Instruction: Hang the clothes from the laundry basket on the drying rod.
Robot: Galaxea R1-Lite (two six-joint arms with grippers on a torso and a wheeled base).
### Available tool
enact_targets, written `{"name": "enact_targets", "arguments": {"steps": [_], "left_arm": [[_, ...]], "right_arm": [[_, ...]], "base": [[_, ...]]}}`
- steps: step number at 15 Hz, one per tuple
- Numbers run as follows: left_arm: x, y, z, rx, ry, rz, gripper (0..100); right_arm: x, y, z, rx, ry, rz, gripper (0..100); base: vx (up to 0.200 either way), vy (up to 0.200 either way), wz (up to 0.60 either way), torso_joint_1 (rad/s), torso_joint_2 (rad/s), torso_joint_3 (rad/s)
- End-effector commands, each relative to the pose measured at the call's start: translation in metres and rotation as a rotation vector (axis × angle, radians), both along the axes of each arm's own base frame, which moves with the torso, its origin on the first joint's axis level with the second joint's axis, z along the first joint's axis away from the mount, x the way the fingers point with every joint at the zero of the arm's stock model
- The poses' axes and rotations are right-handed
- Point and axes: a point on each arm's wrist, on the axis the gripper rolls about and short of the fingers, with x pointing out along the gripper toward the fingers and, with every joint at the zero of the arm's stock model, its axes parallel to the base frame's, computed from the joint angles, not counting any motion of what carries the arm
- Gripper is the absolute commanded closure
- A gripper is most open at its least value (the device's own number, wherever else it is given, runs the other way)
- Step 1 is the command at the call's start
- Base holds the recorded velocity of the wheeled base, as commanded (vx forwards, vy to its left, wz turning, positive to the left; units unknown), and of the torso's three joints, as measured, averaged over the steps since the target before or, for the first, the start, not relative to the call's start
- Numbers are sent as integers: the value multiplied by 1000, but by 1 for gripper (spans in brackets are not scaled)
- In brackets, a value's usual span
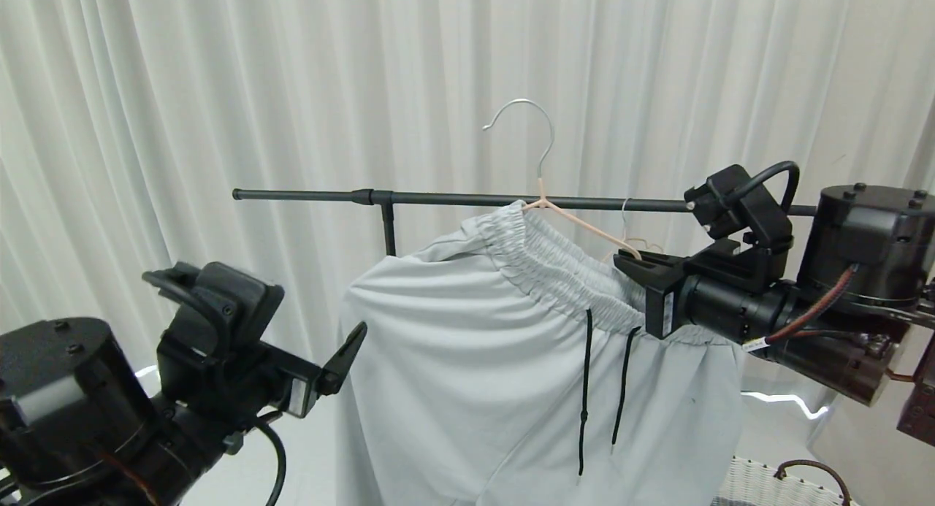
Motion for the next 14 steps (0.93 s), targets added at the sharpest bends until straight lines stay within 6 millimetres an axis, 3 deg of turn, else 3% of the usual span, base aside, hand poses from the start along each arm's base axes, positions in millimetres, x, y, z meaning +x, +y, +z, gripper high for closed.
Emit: {"name": "enact_targets", "arguments": {"steps": [1, 5, 9, 14], "left_arm": [[-11, 15, -18, -53, 84, 15, 0], [-6, 26, -40, -51, 200, -15, 0], [10, 26, -43, -106, 245, -74, 0], [11, 27, -43, -106, 245, -66, 0]], "right_arm": [[-7, -6, 5, 13, -15, 1, 100], [-25, -19, 6, 35, -35, 67, 100], [-30, -23, 1, 28, -23, 70, 100], [-35, -27, 2, 36, -30, 104, 100]], "base": [[0, 0, 0, 0, 0, 0], [0, 0, 0, 0, 0, 0], [0, 0, 0, 0, 0, 0], [0, 0, 0, 0, 0, 0]]}}
